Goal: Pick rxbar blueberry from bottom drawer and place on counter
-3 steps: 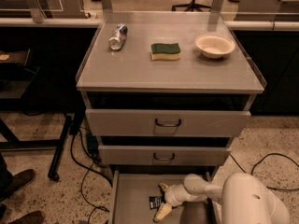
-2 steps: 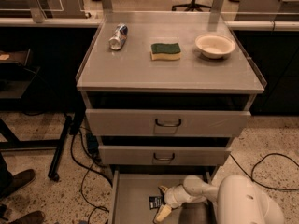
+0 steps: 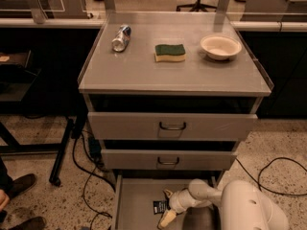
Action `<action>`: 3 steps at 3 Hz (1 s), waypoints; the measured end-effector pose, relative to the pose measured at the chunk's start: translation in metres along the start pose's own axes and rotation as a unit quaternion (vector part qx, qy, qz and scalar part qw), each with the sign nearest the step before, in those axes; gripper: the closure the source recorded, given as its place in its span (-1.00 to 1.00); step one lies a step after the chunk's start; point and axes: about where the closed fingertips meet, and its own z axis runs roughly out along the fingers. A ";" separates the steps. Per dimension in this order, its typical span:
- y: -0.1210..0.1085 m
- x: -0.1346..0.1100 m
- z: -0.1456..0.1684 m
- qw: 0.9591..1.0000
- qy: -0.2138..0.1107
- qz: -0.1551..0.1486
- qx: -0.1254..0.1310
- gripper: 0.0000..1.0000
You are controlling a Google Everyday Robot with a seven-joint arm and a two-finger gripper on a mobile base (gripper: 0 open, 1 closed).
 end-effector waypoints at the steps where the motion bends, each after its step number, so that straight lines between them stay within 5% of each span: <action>1: 0.000 0.000 0.000 1.000 0.000 0.000 0.000 -0.66; 3: 0.000 0.000 0.000 1.000 0.000 0.000 0.000 0.40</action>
Offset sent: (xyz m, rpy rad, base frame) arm 0.0000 0.0000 0.0000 0.0000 0.0000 0.0000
